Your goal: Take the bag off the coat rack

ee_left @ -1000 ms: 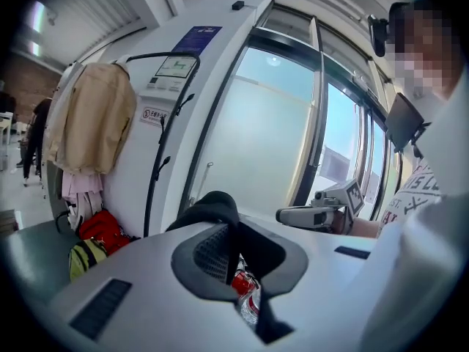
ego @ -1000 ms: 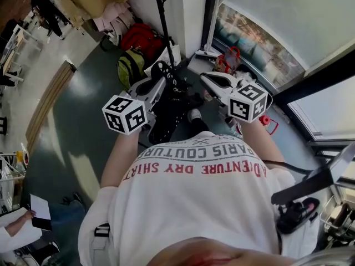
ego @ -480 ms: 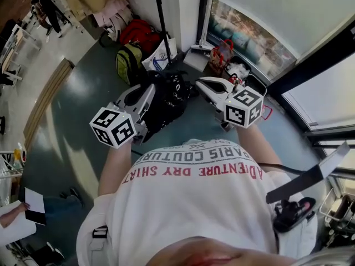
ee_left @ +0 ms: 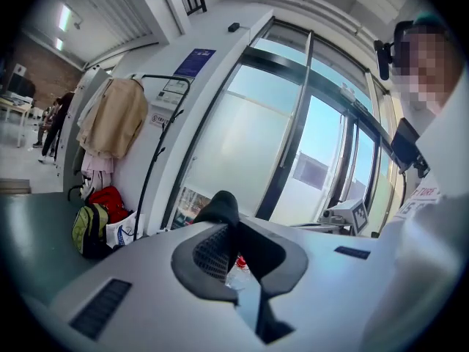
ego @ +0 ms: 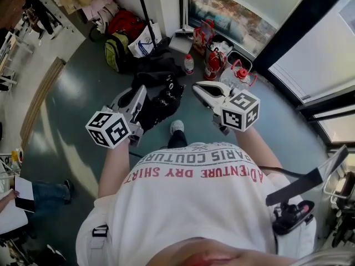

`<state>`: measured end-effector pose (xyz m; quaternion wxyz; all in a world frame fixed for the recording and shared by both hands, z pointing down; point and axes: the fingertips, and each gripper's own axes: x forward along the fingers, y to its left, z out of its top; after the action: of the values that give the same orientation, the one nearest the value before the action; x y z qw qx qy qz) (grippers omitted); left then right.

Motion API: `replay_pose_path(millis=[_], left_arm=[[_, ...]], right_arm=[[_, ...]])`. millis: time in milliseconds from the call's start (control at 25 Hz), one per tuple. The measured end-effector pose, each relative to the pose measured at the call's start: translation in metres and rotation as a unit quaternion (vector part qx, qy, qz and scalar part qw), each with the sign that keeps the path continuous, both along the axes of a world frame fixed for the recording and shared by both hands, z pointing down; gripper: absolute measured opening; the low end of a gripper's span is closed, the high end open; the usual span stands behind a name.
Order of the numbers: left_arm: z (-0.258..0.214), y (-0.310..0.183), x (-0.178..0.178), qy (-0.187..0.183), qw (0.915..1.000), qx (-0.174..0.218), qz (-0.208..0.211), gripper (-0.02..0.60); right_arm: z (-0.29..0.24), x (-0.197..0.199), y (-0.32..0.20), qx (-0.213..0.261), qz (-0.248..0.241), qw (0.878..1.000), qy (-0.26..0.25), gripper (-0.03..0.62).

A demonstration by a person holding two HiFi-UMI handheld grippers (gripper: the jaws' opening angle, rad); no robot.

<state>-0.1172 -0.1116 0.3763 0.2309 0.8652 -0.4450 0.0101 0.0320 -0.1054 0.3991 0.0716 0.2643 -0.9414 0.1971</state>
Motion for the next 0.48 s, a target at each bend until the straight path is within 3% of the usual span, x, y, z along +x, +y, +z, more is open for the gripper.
replay_pose_path(millis=[160,280,480], left_arm=[[-0.018,0.065,0.014,0.038,0.9991,-0.004,-0.016,0.014],[-0.031,0.112,0.02,0.044,0.9987,-0.009,-0.022,0.014],[-0.058,0.173,0.05,0.068,0.9976,-0.011,0.004,0.014]], right_arm=[[-0.025,0.023,0.075,0.022,0.005,1.0,-0.001,0.002],[-0.046,0.03,0.126,0.03,0.001,1.0,-0.003,0.002],[-0.071,0.047,0.181,0.031,0.002,0.999,-0.012,0.002]])
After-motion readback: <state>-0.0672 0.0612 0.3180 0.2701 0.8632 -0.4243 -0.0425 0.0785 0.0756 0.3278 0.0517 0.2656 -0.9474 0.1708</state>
